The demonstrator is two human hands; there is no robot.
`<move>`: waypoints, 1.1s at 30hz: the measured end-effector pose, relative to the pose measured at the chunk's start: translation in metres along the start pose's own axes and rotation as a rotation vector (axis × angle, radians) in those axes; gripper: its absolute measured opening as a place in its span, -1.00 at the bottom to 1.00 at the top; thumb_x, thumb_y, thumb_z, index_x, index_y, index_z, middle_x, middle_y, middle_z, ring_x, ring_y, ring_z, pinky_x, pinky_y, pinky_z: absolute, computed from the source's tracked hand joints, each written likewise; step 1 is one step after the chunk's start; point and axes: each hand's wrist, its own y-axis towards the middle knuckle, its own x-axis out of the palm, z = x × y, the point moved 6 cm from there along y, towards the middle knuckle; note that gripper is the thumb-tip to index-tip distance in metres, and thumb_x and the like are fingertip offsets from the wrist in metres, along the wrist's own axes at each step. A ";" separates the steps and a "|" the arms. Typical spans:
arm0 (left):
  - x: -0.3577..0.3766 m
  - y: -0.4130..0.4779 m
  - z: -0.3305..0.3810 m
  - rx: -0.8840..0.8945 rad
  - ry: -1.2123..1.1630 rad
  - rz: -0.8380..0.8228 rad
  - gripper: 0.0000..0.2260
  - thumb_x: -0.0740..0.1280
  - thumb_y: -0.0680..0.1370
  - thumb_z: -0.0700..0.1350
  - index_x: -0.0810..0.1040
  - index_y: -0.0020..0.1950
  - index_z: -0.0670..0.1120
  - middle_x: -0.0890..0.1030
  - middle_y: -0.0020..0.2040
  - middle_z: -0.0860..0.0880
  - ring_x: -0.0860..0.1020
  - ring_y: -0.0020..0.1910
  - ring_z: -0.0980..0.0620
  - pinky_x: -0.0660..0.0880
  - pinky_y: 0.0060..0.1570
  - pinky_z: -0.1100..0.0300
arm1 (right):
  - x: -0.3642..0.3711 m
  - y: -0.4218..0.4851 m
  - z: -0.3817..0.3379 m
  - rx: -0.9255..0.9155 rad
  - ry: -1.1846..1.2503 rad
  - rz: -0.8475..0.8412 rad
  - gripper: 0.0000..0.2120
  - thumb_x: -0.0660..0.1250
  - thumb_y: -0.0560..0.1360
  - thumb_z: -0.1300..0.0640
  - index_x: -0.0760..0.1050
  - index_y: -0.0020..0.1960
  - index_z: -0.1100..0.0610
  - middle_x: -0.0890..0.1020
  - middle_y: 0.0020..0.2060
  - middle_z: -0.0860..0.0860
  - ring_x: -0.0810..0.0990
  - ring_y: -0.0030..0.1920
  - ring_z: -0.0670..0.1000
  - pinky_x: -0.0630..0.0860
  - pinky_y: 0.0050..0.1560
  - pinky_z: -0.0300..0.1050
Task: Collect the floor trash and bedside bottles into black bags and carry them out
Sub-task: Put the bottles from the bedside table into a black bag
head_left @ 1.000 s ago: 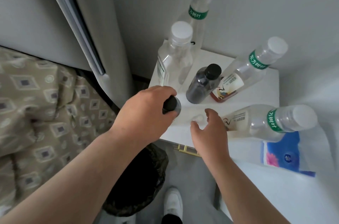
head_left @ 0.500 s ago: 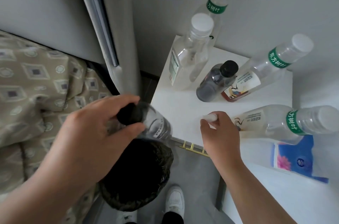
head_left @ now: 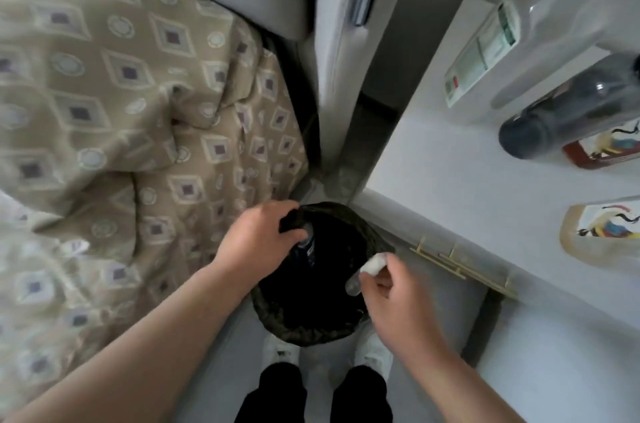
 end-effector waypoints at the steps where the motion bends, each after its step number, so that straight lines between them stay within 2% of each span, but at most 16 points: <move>1: 0.015 0.015 -0.007 0.012 0.029 -0.027 -0.56 0.38 0.50 0.02 0.44 0.37 0.03 0.54 0.27 0.02 0.50 0.22 0.00 0.44 0.14 0.16 | 0.013 0.008 0.008 -0.001 -0.037 -0.020 -0.85 0.31 0.52 0.02 0.49 0.07 -0.02 0.66 -0.14 -0.13 0.64 -0.09 -0.14 0.62 -0.08 -0.04; 4: 0.057 0.053 -0.025 0.050 0.155 -0.059 -0.55 0.36 0.50 0.02 0.41 0.39 0.01 0.52 0.30 -0.03 0.48 0.26 -0.06 0.44 0.17 0.09 | 0.045 0.033 0.030 0.004 -0.131 -0.054 -0.80 0.27 0.54 0.00 0.48 0.13 0.01 0.64 -0.15 -0.14 0.65 -0.10 -0.09 0.61 -0.13 -0.03; 7: 0.091 0.079 -0.048 0.038 0.233 -0.082 -0.61 0.38 0.47 -0.02 0.48 0.29 -0.04 0.57 0.21 -0.10 0.53 0.20 -0.12 0.48 0.14 0.04 | 0.064 0.056 0.047 0.018 -0.166 -0.041 -0.84 0.27 0.54 0.02 0.49 0.09 0.03 0.58 -0.24 -0.16 0.64 -0.14 -0.04 0.59 -0.15 -0.02; 10: 0.123 0.096 -0.066 0.064 0.266 -0.125 -0.79 0.31 0.48 -0.11 0.52 0.09 -0.11 0.58 0.12 -0.16 0.55 0.13 -0.19 0.48 0.06 0.01 | 0.073 0.076 0.058 0.024 -0.186 -0.016 -0.87 0.29 0.53 0.07 0.50 0.07 0.03 0.53 -0.25 -0.18 0.54 -0.19 -0.11 0.46 -0.16 -0.17; 12: 0.138 0.103 -0.071 0.067 0.309 -0.150 -0.82 0.22 0.50 -0.20 0.51 0.07 -0.14 0.55 0.11 -0.19 0.54 0.12 -0.22 0.48 0.05 -0.01 | 0.076 0.085 0.062 0.023 -0.180 0.000 -0.94 0.26 0.54 0.06 0.48 -0.02 0.01 0.53 -0.28 -0.20 0.50 -0.25 -0.19 0.40 -0.25 -0.25; 14: 0.154 0.107 -0.075 0.055 0.355 -0.184 -0.77 0.17 0.51 -0.27 0.50 0.13 -0.16 0.53 0.16 -0.21 0.53 0.15 -0.22 0.47 0.08 -0.01 | 0.078 0.088 0.063 0.033 -0.169 0.013 -0.89 0.21 0.57 0.01 0.45 -0.12 -0.02 0.54 -0.30 -0.20 0.48 -0.30 -0.28 0.34 -0.33 -0.40; 19: 0.175 0.112 -0.088 -0.013 0.381 -0.233 -0.67 0.09 0.56 -0.29 0.48 0.27 -0.17 0.49 0.25 -0.21 0.49 0.22 -0.21 0.43 0.17 -0.02 | 0.078 0.085 0.059 0.014 -0.116 0.028 -0.83 0.23 0.57 0.07 0.44 -0.19 0.02 0.57 -0.34 -0.14 0.50 -0.28 -0.42 0.37 -0.33 -0.50; 23: 0.188 0.117 -0.103 -0.103 0.368 -0.286 -0.62 0.03 0.58 -0.28 0.41 0.37 -0.19 0.44 0.34 -0.21 0.45 0.30 -0.20 0.38 0.26 -0.04 | 0.076 0.077 0.060 0.048 -0.060 0.008 -0.87 0.23 0.57 0.02 0.48 -0.14 -0.03 0.61 -0.27 -0.16 0.53 -0.19 -0.40 0.38 -0.33 -0.43; 26: 0.201 0.120 -0.114 -0.146 0.373 -0.321 -0.60 0.00 0.61 -0.25 0.26 0.46 -0.18 0.30 0.41 -0.22 0.34 0.37 -0.23 0.30 0.32 -0.08 | 0.076 0.072 0.060 0.051 -0.015 -0.006 -0.86 0.23 0.57 0.01 0.50 -0.13 -0.02 0.63 -0.27 -0.13 0.56 -0.19 -0.33 0.42 -0.27 -0.30; 30: 0.194 0.108 -0.100 -0.095 0.416 -0.238 -0.56 0.08 0.58 -0.21 0.18 0.47 -0.13 0.25 0.38 -0.20 0.35 0.31 -0.24 0.38 0.22 -0.09 | 0.076 0.070 0.062 0.059 0.005 0.012 -0.85 0.26 0.55 0.05 0.49 -0.19 0.02 0.63 -0.30 -0.10 0.58 -0.23 -0.28 0.43 -0.28 -0.31; 33: 0.175 0.075 -0.088 0.078 0.354 -0.049 -0.52 0.16 0.51 -0.12 0.23 0.44 -0.10 0.34 0.35 -0.15 0.39 0.27 -0.19 0.41 0.17 -0.03 | 0.076 0.068 0.056 0.057 0.011 0.029 -0.86 0.27 0.53 0.06 0.49 -0.20 0.00 0.63 -0.29 -0.19 0.58 -0.24 -0.26 0.42 -0.31 -0.34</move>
